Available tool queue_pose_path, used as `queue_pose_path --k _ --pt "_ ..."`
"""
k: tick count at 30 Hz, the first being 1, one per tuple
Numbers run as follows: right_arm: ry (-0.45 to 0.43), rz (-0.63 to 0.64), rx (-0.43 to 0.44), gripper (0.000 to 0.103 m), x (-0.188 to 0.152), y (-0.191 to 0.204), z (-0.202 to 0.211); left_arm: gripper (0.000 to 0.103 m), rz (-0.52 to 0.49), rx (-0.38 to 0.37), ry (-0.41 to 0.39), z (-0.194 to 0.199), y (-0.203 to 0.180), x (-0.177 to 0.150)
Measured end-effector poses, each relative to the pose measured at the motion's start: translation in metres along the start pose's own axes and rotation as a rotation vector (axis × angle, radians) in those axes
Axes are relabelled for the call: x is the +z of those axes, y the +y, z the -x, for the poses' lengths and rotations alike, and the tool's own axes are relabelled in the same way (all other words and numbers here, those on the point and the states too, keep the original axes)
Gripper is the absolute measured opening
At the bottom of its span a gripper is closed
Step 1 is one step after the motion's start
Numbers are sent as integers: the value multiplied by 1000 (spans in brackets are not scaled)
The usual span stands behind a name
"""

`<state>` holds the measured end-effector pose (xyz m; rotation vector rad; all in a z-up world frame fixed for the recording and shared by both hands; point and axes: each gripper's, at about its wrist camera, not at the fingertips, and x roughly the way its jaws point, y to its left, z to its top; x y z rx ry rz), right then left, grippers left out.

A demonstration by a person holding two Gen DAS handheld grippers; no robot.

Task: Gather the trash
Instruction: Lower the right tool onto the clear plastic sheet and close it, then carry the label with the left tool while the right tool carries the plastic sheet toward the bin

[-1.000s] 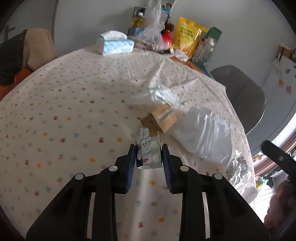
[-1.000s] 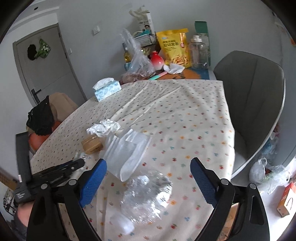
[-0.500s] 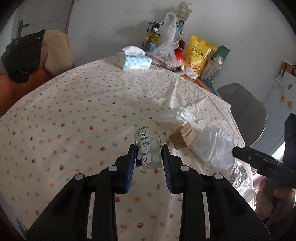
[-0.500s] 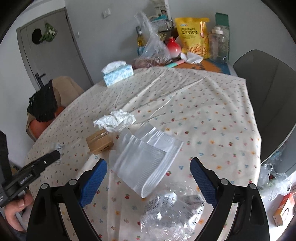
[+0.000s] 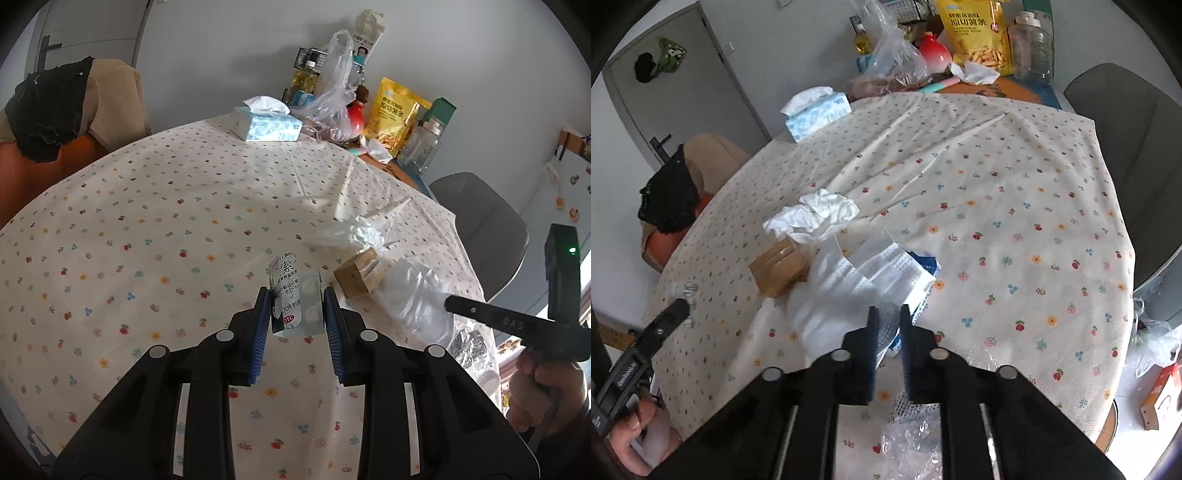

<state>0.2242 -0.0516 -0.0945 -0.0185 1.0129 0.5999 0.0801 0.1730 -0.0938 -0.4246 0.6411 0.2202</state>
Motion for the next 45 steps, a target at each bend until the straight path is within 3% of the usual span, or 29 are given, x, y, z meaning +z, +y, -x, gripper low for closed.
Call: queue_pose_path --k 11,20,45 --pt "-176 54 63 2 -4 7 63 29 -39 -29 -15 1 -26 3" --pt "-315 50 32 2 -8 -12 122 29 -100 -75 -24 0 -67 7" --pt "-380 -187 -110 2 -91 -142 195 29 -320 -273 9 -7 -231 -28"
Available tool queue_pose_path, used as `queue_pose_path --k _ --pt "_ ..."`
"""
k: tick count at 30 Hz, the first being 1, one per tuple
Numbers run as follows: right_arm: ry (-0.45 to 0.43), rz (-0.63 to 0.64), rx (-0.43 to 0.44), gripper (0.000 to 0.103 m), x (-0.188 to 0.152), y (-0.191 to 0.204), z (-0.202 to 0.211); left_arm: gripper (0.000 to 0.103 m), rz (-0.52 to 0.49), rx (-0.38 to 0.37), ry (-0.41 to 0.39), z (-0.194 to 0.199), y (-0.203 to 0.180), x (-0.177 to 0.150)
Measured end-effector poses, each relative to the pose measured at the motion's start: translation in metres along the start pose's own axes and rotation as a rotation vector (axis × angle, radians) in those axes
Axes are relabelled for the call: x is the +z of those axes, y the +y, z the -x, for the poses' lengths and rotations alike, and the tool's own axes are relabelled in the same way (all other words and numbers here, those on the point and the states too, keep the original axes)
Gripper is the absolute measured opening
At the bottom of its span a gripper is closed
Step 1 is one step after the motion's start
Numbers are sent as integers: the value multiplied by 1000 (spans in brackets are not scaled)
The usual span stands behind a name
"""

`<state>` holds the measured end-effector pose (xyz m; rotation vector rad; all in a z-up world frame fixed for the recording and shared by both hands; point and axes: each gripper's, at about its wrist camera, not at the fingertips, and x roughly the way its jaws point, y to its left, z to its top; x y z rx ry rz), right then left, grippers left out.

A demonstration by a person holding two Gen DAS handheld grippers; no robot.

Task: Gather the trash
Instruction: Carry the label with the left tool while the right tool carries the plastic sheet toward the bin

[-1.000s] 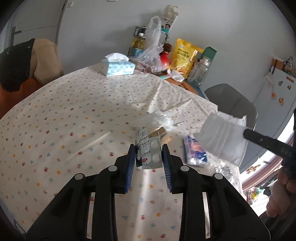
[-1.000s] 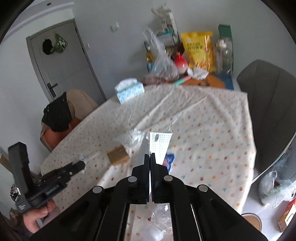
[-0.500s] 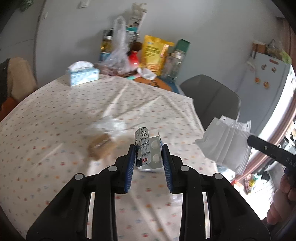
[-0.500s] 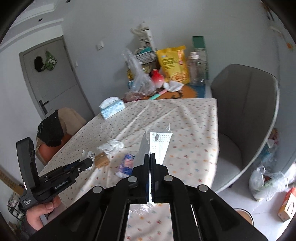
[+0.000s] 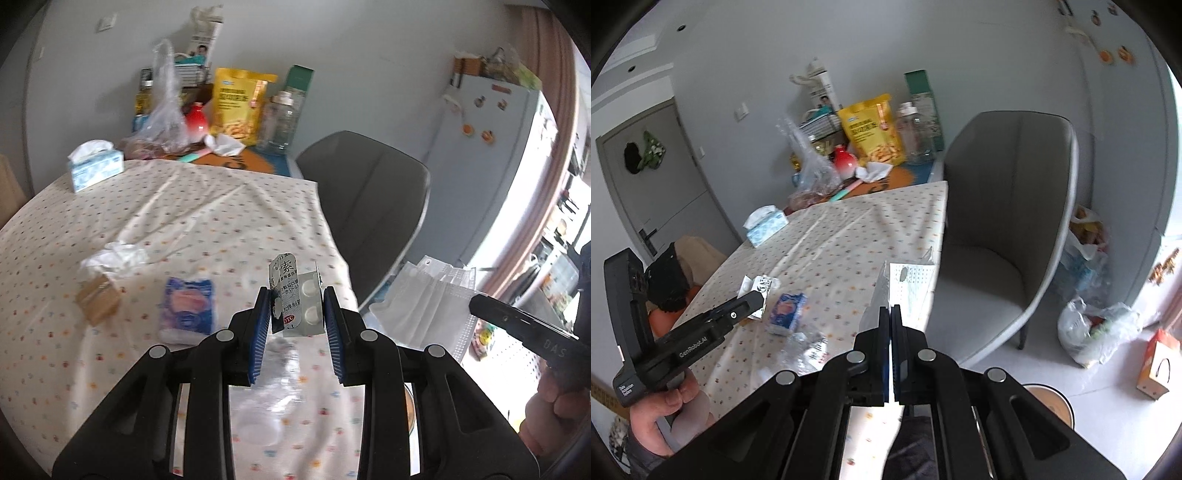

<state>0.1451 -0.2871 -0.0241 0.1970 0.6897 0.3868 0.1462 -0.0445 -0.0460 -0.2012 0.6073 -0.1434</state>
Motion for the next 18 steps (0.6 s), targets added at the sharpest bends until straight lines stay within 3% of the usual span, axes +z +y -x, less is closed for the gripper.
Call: queue_pose_path --k 9,18 --pt "2 -66 -36 2 -17 -40 10 29 -65 -64 19 -13 -46 -4" --pt "-7 -150 -78 2 -41 -83 19 29 -139 -105 91 -42 -89 -15"
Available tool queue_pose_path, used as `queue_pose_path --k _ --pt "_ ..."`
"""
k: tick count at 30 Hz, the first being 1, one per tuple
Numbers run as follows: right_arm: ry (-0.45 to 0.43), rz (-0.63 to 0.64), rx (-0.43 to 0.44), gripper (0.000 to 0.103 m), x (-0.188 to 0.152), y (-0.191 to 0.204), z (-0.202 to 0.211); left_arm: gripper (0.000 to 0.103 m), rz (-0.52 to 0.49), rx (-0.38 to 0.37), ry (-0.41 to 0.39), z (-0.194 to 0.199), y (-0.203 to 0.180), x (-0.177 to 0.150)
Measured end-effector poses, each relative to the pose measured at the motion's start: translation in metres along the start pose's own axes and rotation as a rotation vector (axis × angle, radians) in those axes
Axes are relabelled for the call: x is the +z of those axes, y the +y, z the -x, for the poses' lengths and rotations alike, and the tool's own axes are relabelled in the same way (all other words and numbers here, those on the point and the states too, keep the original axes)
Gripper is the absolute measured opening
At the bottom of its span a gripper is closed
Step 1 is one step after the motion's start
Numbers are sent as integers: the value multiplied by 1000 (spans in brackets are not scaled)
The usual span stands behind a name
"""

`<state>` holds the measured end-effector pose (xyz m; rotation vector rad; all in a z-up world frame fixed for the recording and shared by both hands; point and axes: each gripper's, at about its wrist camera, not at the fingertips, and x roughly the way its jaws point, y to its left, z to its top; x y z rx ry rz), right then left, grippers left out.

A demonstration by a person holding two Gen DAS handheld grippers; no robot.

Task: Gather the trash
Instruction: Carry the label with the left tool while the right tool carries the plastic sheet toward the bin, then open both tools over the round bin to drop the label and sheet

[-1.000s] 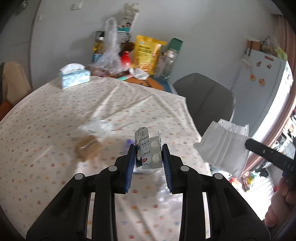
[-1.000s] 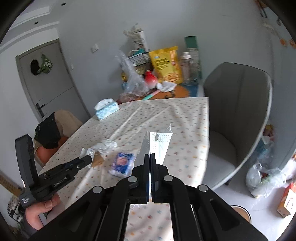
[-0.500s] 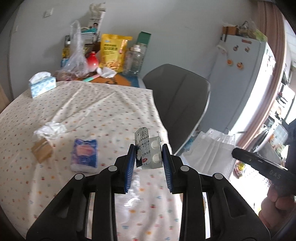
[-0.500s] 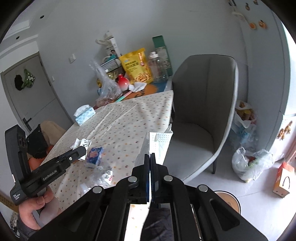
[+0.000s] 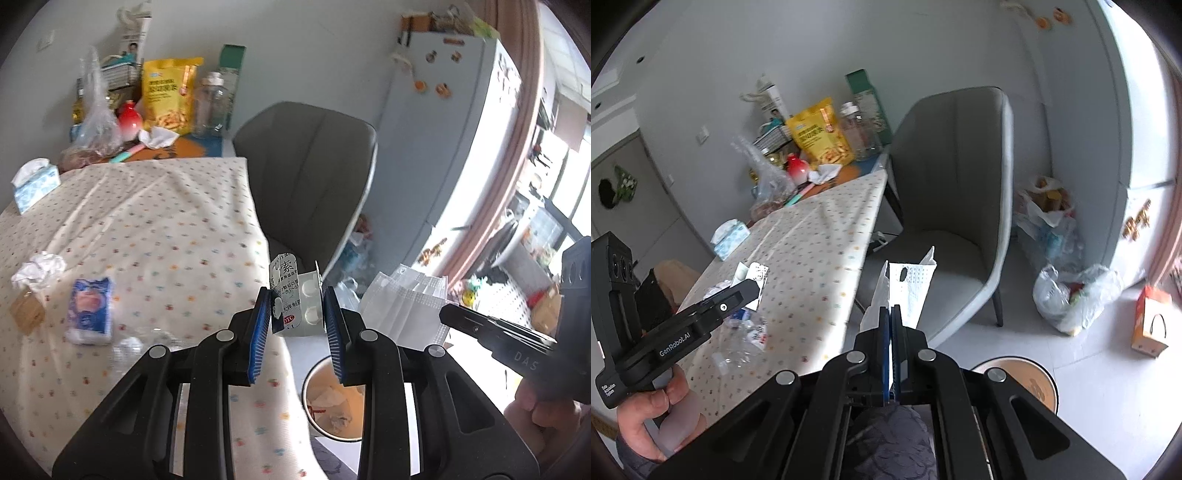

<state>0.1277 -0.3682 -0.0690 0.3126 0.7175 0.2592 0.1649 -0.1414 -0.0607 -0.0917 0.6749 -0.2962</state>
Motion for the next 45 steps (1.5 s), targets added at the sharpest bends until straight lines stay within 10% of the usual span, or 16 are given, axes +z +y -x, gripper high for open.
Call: queue_pose_path --k 27,30,32,33,45 --pt "142 -274 -97 3 -78 -152 -66 29 -151 -10 230 -103 -84 -34" --pt "183 -315 -114 9 -90 -166 -78 29 -157 -8 256 -111 -89 -38" --pt "206 -365 -89 67 -97 -176 -84 29 -164 -8 266 -116 -92 -39" --pt "186 -376 -107 74 -99 -178 -79 29 -168 -9 269 -117 -93 -39" --pt "82 -409 -172 67 -90 -211 -18 32 -214 -97 330 -137 -136 -48"
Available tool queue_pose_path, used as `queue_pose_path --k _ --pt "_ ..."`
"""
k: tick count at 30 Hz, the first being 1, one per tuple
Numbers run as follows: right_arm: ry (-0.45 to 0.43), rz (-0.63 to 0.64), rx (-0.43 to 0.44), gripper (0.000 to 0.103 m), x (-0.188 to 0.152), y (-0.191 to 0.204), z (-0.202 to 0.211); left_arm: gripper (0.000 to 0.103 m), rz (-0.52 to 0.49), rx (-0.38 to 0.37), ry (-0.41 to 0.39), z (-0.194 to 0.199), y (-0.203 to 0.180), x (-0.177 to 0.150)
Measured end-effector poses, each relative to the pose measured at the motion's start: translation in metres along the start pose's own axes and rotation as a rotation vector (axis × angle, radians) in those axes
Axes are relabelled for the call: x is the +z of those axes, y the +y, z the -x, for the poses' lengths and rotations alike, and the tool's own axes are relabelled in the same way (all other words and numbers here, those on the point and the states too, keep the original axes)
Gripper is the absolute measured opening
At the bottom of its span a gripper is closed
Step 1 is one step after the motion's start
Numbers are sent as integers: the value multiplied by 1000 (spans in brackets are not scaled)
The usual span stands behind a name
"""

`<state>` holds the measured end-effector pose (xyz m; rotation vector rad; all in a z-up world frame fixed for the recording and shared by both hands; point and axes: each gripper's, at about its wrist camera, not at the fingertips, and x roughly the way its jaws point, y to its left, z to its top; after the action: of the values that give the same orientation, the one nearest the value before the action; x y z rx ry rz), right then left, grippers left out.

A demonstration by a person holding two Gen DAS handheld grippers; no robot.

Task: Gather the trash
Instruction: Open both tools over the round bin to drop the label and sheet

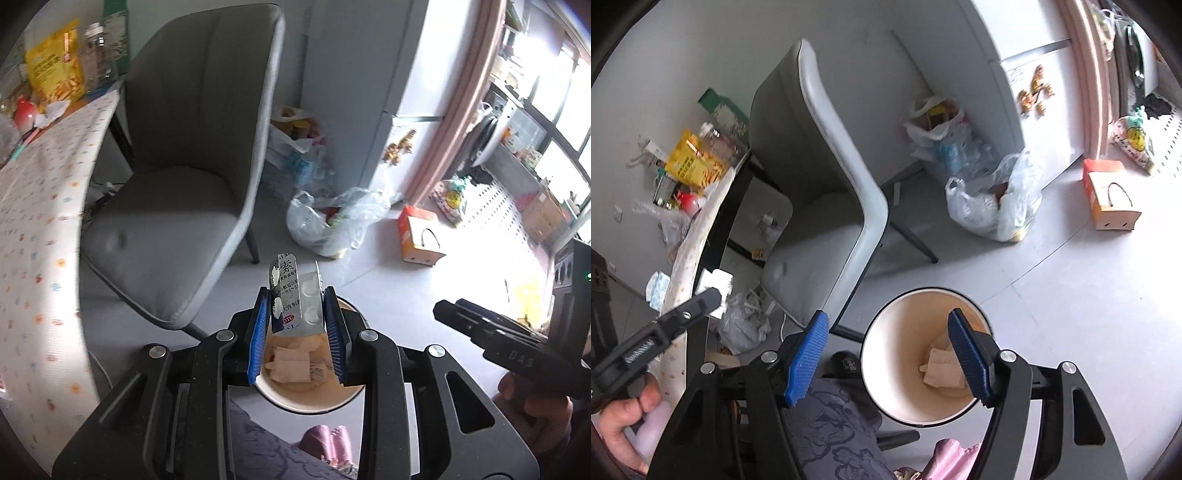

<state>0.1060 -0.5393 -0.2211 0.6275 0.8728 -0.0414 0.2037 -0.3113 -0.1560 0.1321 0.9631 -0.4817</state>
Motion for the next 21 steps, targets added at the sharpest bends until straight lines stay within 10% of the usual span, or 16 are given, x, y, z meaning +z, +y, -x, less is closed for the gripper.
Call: queue_pose_path --k 6,21 --pt "-32 -23 -21 67 3 -16 21 80 36 -50 -42 10 -3 2" --pt "-65 77 36 83 4 35 35 95 145 -27 -183 78 41 1"
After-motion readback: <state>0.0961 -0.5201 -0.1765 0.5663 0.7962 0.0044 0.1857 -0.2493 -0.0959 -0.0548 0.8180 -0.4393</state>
